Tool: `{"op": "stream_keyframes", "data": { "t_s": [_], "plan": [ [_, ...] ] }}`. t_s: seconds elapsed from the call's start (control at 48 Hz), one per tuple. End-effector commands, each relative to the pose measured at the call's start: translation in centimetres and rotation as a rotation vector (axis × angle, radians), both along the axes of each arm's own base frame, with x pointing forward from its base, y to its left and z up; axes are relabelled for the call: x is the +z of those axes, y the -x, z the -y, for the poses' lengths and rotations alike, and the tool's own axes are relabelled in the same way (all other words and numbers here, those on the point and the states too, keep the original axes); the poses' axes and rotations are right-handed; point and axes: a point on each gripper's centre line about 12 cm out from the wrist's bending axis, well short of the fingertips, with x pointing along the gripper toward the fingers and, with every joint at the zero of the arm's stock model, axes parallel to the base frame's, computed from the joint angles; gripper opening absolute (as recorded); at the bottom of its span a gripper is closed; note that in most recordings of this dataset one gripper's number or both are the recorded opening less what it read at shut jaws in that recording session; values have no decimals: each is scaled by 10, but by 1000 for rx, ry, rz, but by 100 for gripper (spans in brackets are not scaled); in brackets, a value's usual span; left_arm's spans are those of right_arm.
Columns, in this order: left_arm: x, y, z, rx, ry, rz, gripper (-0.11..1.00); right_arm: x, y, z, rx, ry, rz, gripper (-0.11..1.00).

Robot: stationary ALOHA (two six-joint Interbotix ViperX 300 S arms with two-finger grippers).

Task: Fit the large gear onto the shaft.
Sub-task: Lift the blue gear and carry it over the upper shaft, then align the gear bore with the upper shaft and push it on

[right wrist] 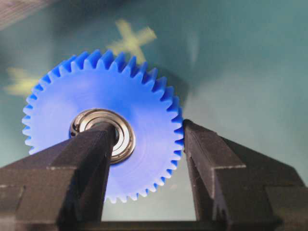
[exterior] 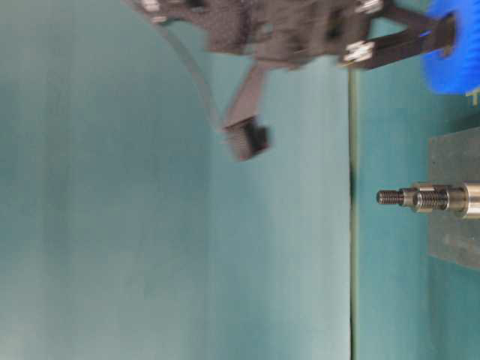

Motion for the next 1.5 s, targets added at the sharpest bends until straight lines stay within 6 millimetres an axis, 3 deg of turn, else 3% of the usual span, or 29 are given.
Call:
{"op": "stream_keyframes", "data": {
  "t_s": [0.0,0.229,0.396,0.938,1.479],
  "plan": [
    [7,-3,0,2,0,28,0,35,-10,1,-13,9,73,48],
    [8,-4,0,2,0,29,0,74,-38,6,-4,16,137,48],
    [8,-3,0,2,0,31,0,87,-63,12,-1,26,181,48],
    [9,-3,0,2,0,34,0,71,-105,20,47,23,127,48],
    [6,-1,0,2,3,31,0,58,-110,21,79,27,101,48]
  ]
}}
